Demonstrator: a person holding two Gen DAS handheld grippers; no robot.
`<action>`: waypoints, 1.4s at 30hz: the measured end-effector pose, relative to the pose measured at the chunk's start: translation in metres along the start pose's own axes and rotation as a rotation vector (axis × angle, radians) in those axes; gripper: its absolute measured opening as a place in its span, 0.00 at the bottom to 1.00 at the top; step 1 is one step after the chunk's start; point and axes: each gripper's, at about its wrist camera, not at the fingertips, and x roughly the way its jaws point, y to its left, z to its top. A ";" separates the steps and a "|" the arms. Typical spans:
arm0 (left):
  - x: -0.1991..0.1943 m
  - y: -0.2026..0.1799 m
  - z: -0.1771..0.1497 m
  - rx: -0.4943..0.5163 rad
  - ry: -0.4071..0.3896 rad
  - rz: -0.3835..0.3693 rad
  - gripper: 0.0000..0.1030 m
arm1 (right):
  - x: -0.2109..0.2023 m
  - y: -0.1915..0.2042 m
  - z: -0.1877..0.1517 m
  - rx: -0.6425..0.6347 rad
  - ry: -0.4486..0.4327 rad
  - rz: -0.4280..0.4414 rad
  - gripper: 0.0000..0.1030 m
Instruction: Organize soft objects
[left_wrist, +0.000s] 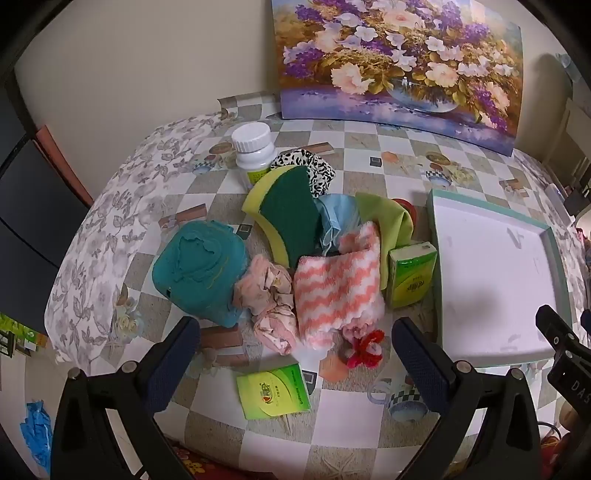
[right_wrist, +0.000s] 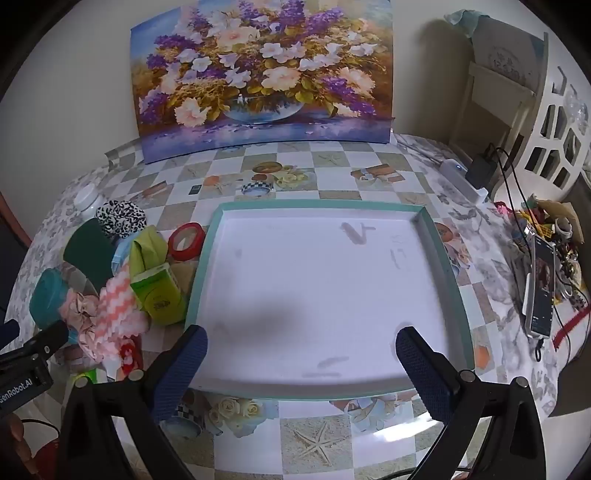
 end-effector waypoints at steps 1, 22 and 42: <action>0.000 0.000 0.000 0.000 0.001 0.001 1.00 | 0.000 0.000 0.000 0.001 -0.001 0.004 1.00; 0.001 -0.002 -0.003 0.019 0.016 -0.001 1.00 | 0.000 0.003 0.000 -0.011 -0.002 0.000 1.00; 0.004 -0.003 -0.006 0.026 0.026 0.001 1.00 | -0.001 0.004 0.000 -0.020 -0.002 0.005 1.00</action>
